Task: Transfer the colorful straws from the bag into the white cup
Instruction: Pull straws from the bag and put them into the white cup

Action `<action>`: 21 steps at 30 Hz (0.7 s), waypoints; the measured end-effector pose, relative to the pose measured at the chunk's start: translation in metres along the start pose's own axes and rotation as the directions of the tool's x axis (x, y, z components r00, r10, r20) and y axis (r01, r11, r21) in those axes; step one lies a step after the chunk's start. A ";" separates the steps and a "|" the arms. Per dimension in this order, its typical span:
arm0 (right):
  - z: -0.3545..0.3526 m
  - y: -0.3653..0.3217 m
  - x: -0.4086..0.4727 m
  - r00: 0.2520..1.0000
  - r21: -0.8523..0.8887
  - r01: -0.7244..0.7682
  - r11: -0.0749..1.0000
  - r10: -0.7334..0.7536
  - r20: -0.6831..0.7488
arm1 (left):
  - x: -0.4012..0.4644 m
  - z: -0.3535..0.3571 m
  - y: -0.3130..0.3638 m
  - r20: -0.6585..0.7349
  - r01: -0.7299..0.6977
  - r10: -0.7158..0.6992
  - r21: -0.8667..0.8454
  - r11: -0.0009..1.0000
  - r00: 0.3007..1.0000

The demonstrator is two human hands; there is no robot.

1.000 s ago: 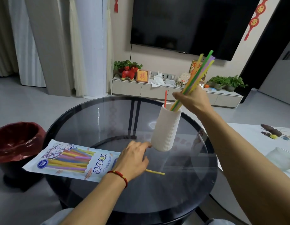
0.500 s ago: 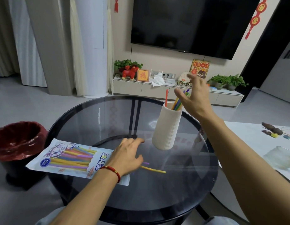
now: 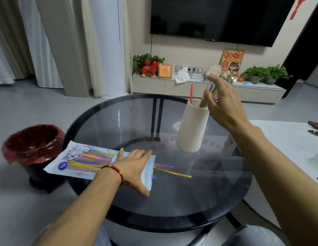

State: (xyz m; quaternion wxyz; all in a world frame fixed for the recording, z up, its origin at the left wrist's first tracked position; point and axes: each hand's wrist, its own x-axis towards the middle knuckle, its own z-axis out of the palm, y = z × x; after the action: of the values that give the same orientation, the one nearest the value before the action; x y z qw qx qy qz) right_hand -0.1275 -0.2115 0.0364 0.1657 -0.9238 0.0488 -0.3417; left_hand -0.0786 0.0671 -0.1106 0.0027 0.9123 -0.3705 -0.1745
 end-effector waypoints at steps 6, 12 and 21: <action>0.031 -0.004 -0.072 0.967 0.079 0.232 0.970 -0.220 -0.130 | 0.002 -0.009 0.008 -0.148 -0.012 0.024 0.080 0.997 0.989; 0.105 0.014 -0.156 0.859 -0.040 -0.127 0.991 0.130 0.496 | -0.006 -0.012 0.017 -0.364 -0.029 0.100 0.197 0.980 0.926; 0.126 -0.025 -0.161 0.685 0.546 -0.716 0.435 0.286 0.670 | -0.012 -0.009 0.049 -0.420 0.048 0.240 0.569 0.821 0.875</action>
State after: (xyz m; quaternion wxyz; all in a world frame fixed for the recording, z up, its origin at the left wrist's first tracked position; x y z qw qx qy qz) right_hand -0.1685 -0.1210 -0.1440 0.6512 -0.7464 0.1364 -0.0167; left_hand -0.1168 0.0388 -0.0921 -0.1664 0.8656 -0.4401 0.1712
